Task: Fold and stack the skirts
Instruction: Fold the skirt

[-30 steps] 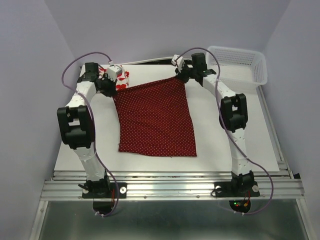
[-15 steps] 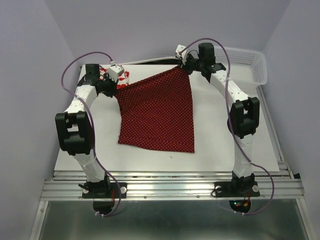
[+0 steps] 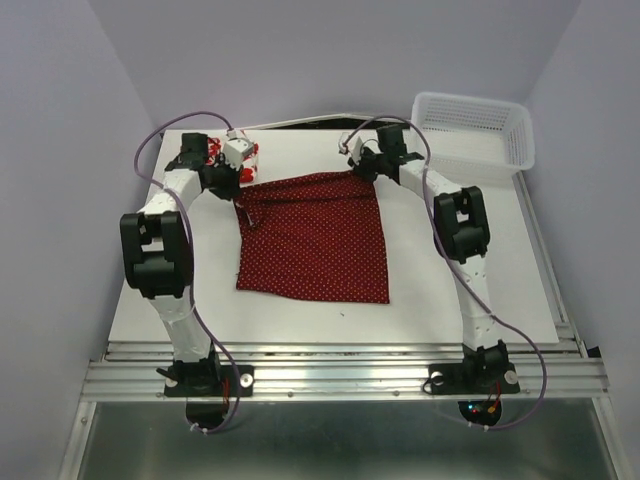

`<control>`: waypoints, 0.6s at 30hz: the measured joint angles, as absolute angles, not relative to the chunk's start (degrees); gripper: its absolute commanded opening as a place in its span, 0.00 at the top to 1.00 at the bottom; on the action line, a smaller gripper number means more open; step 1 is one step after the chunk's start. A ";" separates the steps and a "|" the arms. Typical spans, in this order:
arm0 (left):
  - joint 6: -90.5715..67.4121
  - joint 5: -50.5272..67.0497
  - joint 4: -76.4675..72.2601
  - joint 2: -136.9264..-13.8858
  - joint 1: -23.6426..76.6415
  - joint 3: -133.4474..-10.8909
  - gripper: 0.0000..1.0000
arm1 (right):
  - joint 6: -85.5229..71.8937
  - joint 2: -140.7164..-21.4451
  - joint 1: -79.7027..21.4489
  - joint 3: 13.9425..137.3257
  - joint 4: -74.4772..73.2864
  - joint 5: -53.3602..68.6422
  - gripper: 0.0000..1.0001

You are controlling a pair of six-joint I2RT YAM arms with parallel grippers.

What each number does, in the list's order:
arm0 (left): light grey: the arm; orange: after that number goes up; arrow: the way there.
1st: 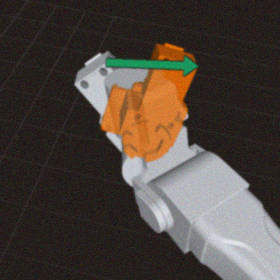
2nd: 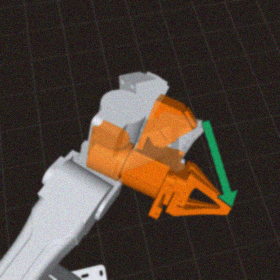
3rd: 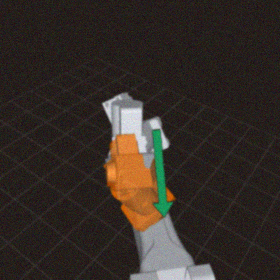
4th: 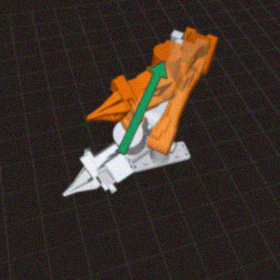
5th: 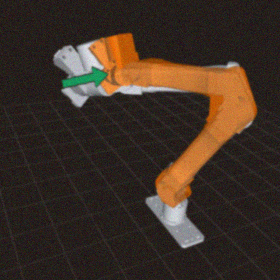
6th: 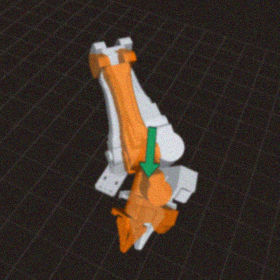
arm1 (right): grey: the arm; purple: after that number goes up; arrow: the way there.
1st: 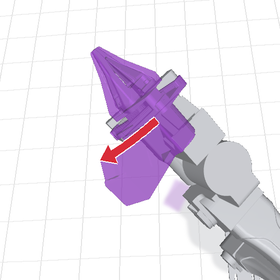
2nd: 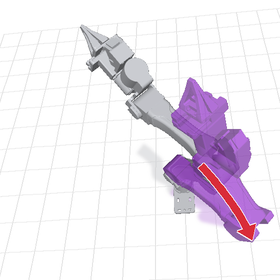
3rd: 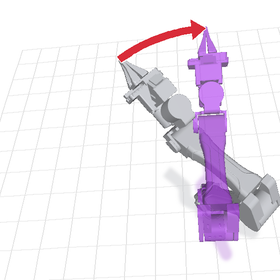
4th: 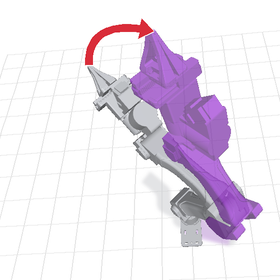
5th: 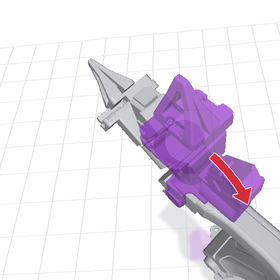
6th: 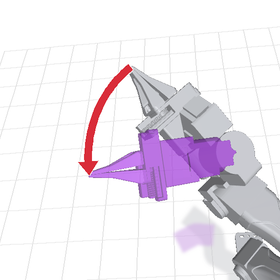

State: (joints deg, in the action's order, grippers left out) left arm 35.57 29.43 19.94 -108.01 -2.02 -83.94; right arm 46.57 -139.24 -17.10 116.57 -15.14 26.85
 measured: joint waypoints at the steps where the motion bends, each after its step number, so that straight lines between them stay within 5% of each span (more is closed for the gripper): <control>1: 35.46 29.28 19.88 -108.81 -1.96 -84.16 1.00 | 46.65 -140.33 -17.17 116.90 -14.92 26.63 0.93; 2: 35.44 29.23 19.90 -109.51 -1.89 -84.27 1.00 | 46.83 -142.39 -17.26 117.67 -14.72 26.06 0.88; 6: 35.24 28.56 20.01 -111.63 -1.67 -85.23 1.00 | 47.59 -145.43 -17.50 120.88 -11.70 24.64 0.38; 18: 35.11 28.12 19.97 -113.58 -1.65 -89.14 1.00 | 55.18 -148.90 -17.28 126.48 -11.11 25.45 0.58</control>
